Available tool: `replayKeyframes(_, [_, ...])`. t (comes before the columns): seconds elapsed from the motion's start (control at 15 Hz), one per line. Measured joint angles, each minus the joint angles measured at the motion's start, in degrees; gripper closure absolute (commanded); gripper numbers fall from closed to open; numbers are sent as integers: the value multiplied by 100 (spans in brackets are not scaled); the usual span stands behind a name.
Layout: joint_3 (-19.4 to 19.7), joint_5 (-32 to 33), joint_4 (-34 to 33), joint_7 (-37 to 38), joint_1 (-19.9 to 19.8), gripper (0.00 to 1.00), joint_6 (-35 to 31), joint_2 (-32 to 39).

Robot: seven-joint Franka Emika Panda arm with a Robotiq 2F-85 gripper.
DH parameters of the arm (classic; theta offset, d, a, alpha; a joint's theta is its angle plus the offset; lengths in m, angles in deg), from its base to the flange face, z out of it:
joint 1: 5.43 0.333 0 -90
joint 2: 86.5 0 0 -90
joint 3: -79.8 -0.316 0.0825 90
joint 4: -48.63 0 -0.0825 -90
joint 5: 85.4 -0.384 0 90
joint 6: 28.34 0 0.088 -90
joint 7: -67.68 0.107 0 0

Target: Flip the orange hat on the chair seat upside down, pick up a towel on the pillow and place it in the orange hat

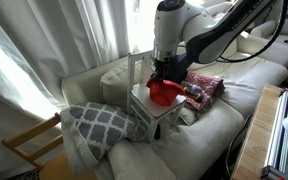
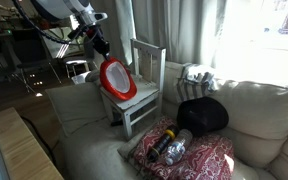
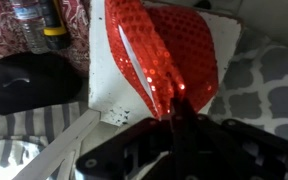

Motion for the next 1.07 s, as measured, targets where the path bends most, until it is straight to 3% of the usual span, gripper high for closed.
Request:
replayKeyframes(0.27, [-51, -1081, 235, -838, -29, 99, -870, 66])
replayKeyframes(0.6, [-243, -2437, 336, -2104, -52, 99, -1120, 187])
replayKeyframes(1.07, [-244, -2576, 397, -3033, -12, 99, -1118, 314])
